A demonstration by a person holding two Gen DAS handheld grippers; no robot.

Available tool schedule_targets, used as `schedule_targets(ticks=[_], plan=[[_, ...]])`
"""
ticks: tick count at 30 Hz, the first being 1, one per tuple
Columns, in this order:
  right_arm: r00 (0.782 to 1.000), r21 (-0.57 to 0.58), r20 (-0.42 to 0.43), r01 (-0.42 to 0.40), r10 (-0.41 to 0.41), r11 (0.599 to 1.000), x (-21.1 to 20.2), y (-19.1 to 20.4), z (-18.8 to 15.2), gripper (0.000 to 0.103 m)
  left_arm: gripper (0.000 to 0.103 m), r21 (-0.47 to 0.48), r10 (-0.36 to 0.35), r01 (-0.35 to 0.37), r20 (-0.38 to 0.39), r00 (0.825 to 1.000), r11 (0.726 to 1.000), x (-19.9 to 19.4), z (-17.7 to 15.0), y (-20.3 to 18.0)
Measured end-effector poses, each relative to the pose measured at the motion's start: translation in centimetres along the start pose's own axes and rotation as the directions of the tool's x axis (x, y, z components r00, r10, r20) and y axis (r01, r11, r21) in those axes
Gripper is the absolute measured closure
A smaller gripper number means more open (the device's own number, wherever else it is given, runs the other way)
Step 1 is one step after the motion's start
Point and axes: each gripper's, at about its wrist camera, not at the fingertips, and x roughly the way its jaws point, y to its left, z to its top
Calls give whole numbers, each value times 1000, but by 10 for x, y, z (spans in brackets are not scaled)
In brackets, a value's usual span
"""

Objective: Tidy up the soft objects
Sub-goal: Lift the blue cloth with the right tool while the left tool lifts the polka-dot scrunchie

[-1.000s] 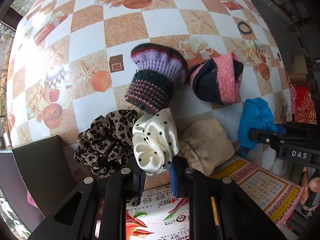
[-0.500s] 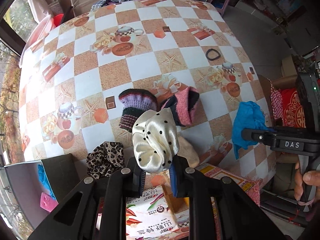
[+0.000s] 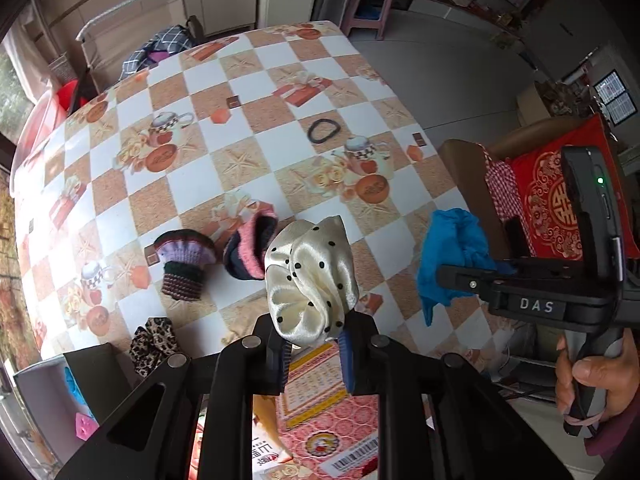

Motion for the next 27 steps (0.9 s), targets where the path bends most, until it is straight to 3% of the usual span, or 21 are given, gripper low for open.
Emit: schedule_targets(ticks=[13,27], plan=[[997,72,16,73,-74,995,-13,-22,-38,62,82,215,-93,97,-28,995,972,-1,-10,-83],[989,104,15,146,-148,984,-31,-50,-72,62,82,414,-179,205,-101,979,887,-4,-45,-141]])
